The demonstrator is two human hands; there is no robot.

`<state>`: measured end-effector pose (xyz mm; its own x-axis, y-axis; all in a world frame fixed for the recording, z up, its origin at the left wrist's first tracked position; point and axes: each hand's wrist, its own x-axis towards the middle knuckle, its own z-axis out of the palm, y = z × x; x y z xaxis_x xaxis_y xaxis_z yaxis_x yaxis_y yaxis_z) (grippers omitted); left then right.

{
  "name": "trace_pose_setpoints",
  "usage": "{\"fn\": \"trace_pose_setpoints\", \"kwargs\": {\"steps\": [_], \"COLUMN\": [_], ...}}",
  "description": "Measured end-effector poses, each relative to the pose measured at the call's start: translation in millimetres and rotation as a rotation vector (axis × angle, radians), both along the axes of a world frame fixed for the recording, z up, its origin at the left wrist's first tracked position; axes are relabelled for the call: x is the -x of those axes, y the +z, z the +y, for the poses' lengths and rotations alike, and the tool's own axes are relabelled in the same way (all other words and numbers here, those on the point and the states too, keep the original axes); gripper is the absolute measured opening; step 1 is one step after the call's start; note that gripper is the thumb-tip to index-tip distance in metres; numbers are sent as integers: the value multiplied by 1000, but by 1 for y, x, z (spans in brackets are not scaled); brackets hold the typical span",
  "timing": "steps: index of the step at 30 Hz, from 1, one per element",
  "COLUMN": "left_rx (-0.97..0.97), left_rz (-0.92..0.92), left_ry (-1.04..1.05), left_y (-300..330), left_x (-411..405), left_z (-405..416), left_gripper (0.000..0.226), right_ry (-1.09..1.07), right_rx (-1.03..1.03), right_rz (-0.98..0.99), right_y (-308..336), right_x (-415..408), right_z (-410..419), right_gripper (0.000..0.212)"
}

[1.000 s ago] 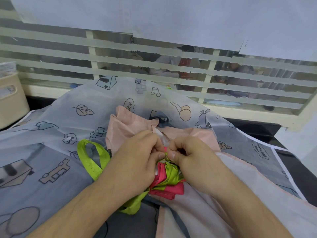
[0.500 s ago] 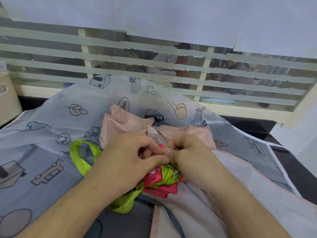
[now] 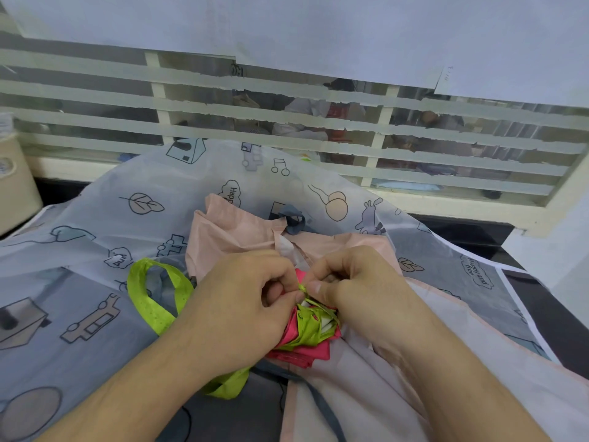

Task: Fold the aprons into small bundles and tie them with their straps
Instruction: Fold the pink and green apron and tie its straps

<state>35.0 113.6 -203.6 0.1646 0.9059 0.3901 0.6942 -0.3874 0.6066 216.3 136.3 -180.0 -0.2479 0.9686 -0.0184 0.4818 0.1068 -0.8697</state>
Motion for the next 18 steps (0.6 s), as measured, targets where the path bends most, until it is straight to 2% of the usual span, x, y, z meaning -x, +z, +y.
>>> {"fn": "trace_pose_setpoints", "kwargs": {"steps": [2,9,18], "left_rx": [44,152,161], "left_rz": [-31,-77,-91], "left_ry": [-10,-19,-28], "left_y": [0,4,7], "left_x": [2,8,10], "left_z": [1,3,3], "left_gripper": [22,24,24], "right_ry": [-3,31,51], "right_rx": [16,-105,-97], "right_rz": [32,-87,-82], "right_y": [0,5,8], "right_x": [-3,-10,-12], "right_z": [1,1,2], "right_gripper": [27,38,39]}}
